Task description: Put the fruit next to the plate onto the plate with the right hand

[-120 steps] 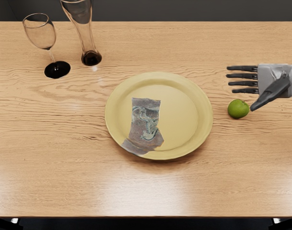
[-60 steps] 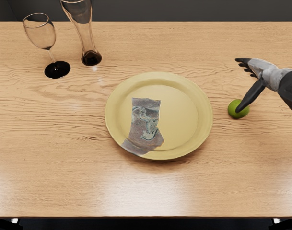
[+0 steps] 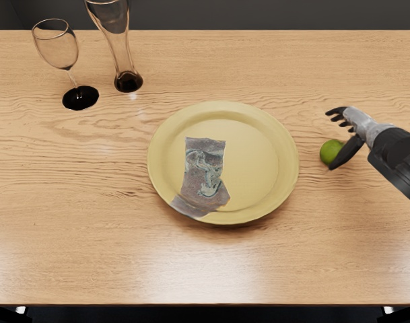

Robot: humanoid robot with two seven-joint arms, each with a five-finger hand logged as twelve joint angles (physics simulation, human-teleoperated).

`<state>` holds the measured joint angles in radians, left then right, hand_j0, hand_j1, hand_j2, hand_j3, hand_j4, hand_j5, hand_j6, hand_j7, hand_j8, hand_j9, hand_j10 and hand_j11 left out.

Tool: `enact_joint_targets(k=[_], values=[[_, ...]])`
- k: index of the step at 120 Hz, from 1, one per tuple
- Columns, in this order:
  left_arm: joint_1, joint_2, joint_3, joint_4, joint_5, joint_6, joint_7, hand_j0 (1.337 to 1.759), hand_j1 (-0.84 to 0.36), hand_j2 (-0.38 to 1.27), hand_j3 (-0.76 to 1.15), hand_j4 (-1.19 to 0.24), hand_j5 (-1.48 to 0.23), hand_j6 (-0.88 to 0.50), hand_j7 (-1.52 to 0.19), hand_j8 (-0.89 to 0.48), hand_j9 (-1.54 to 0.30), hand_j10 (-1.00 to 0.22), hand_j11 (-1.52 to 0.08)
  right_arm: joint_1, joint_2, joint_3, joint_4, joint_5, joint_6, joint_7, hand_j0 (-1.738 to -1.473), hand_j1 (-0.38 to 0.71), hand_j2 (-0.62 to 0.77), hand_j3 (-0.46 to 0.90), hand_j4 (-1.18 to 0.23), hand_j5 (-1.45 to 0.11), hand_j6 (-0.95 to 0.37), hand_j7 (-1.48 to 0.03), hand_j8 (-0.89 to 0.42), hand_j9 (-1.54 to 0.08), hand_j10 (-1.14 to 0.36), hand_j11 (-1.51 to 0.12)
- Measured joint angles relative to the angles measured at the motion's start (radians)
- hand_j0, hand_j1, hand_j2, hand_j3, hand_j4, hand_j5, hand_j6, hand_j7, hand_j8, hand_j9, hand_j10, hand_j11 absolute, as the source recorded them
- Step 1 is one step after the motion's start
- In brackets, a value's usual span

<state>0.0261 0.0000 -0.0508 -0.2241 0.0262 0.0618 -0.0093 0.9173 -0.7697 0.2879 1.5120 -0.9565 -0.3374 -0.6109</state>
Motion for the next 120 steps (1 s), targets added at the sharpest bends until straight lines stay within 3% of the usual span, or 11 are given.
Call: enact_joint_targets(k=[53, 75, 86, 91, 93, 95, 106, 120], values=[[0.0, 0.0, 0.0, 0.0, 0.0, 0.0, 0.0, 1.658, 0.35, 0.0, 0.0, 0.0, 0.0, 0.0, 0.0, 0.0, 0.0, 0.0, 0.0, -0.03, 0.039, -0.043, -0.001, -0.013, -0.095, -0.001, -1.658, 0.21, -0.07, 0.0, -0.51, -0.59, -0.49, -0.62, -0.46, -0.6, -0.4, -0.62], [0.0, 0.0, -0.001, 0.0, 0.0, 0.0, 0.0, 1.658, 0.35, 0.0, 0.0, 0.0, 0.0, 0.0, 0.0, 0.0, 0.0, 0.0, 0.0, -0.044, 0.043, -0.04, -0.002, -0.014, -0.092, 0.0, -1.652, 0.34, 0.06, 0.0, -0.6, -0.69, -0.56, -0.73, -0.33, -0.73, -0.26, -0.77], [0.0, 0.0, -0.001, 0.0, 0.0, 0.0, 0.0, 1.658, 0.35, 0.0, 0.0, 0.0, 0.0, 0.0, 0.0, 0.0, 0.0, 0.0, 0.0, -0.052, 0.054, -0.037, -0.01, -0.021, -0.094, -0.001, -1.647, 0.34, 0.11, 0.0, -0.64, -0.68, -0.57, -0.75, -0.28, -0.73, -0.27, -0.79], [0.0, 0.0, -0.001, 0.0, 0.0, 0.0, 0.0, 1.658, 0.35, 0.0, 0.0, 0.0, 0.0, 0.0, 0.0, 0.0, 0.0, 0.0, 0.0, -0.055, 0.063, -0.035, -0.02, -0.024, -0.092, -0.002, -1.641, 0.35, 0.06, 0.0, -0.65, -0.68, -0.57, -0.76, -0.26, -0.74, -0.24, -0.81], [0.0, 0.0, -0.001, 0.0, 0.0, 0.0, 0.0, 1.658, 0.35, 0.0, 0.0, 0.0, 0.0, 0.0, 0.0, 0.0, 0.0, 0.0, 0.0, -0.056, 0.065, -0.035, -0.023, -0.024, -0.092, -0.001, -1.64, 0.36, 0.12, 0.0, -0.65, -0.68, -0.57, -0.76, -0.25, -0.74, -0.24, -0.8], [0.0, 0.0, -0.001, 0.0, 0.0, 0.0, 0.0, 1.658, 0.35, 0.0, 0.0, 0.0, 0.0, 0.0, 0.0, 0.0, 0.0, 0.0, 0.0, -0.057, 0.068, -0.035, -0.026, -0.024, -0.093, -0.001, -1.641, 0.35, 0.18, 0.0, -0.66, -0.67, -0.58, -0.76, -0.26, -0.74, -0.25, -0.8], [0.0, 0.0, -0.001, 0.0, 0.0, 0.0, 0.0, 1.658, 0.35, 0.0, 0.0, 0.0, 0.0, 0.0, 0.0, 0.0, 0.0, 0.0, 0.0, -0.062, 0.082, -0.033, -0.042, -0.03, -0.095, -0.003, -1.643, 0.31, 0.15, 0.0, -0.71, -0.62, -0.66, -0.76, -0.33, -0.69, -0.31, -0.76], [0.0, 0.0, 0.0, 0.0, 0.0, 0.0, 0.0, 1.658, 0.35, 0.0, 0.0, 0.0, 0.0, 0.0, 0.0, 0.0, 0.0, 0.0, 0.0, -0.063, 0.099, -0.021, -0.061, -0.009, -0.094, -0.003, -1.645, 0.3, 0.15, 0.0, -0.72, -0.66, -0.71, -0.8, -0.37, -0.71, -0.31, -0.76]])
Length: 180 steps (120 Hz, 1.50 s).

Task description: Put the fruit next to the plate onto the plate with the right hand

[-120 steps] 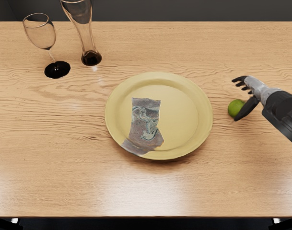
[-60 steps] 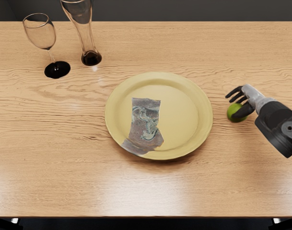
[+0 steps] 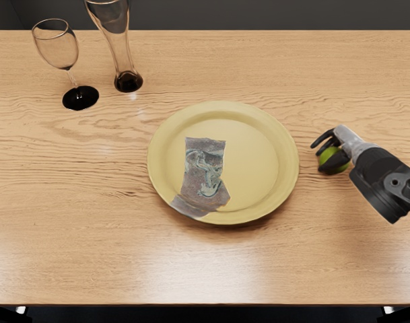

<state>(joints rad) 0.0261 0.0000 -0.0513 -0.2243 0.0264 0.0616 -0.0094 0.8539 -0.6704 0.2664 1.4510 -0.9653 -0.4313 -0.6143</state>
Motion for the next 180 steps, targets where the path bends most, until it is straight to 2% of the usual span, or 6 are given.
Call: enact_joint_targets(k=[39, 98, 126, 136, 151, 180], values=[[0.0, 0.0, 0.001, 0.0, 0.0, 0.0, 0.0, 1.658, 0.35, 0.0, 0.0, 0.0, 0.0, 0.0, 0.0, 0.0, 0.0, 0.0, 0.0, 0.018, 0.036, 0.172, 0.002, 0.063, 0.033, 0.002, -1.653, 0.24, 0.15, 0.0, -0.67, -0.82, -0.68, -0.85, -0.4, -0.84, -0.34, -0.85], [0.0, 0.0, 0.001, 0.0, 0.0, 0.0, 0.0, 1.658, 0.35, 0.0, 0.0, 0.0, 0.0, 0.0, 0.0, 0.0, 0.0, 0.0, 0.0, 0.093, 0.356, 0.168, -0.055, 0.068, 0.089, 0.003, -1.655, 0.23, 0.21, 0.0, -0.65, -0.87, -0.66, -0.86, -0.43, -0.88, -0.36, -0.86], [0.0, 0.0, 0.001, 0.0, 0.0, 0.001, 0.0, 1.658, 0.35, 0.0, 0.0, 0.0, 0.0, 0.0, 0.0, 0.0, 0.0, 0.0, 0.0, 0.078, 0.302, 0.308, -0.005, 0.086, 0.27, 0.003, -1.657, -0.13, 0.07, 0.0, -0.24, -0.32, -0.24, -0.31, -0.17, -0.32, -0.15, -0.32], [0.0, 0.0, 0.001, 0.0, 0.0, 0.001, 0.0, 1.658, 0.35, 0.0, 0.0, 0.0, 0.0, 0.0, 0.0, 0.0, 0.0, 0.0, 0.0, 0.021, 0.253, 0.481, 0.012, 0.188, 0.527, 0.003, -1.657, -0.2, 0.04, 0.0, -0.17, -0.22, -0.17, -0.22, -0.12, -0.22, -0.1, -0.22], [-0.001, 0.0, 0.0, 0.0, 0.0, 0.0, 0.0, 1.658, 0.35, 0.0, 0.0, 0.0, 0.0, 0.0, 0.0, 0.0, 0.0, 0.0, 0.0, -0.273, 0.166, 0.887, 0.005, 0.514, 0.867, 0.003, -1.658, -0.26, 0.02, 0.0, -0.1, -0.13, -0.1, -0.13, -0.07, -0.13, -0.06, -0.13], [-0.033, 0.0, -0.001, 0.0, 0.0, 0.0, 0.0, 1.658, 0.35, 0.0, 0.0, 0.0, 0.0, 0.0, 0.0, 0.0, 0.0, 0.0, 0.0, -0.578, 0.052, 1.207, -0.066, 0.85, 1.025, 0.003, -1.658, -0.31, 0.01, 0.0, -0.04, -0.06, -0.04, -0.05, -0.03, -0.06, -0.03, -0.05]])
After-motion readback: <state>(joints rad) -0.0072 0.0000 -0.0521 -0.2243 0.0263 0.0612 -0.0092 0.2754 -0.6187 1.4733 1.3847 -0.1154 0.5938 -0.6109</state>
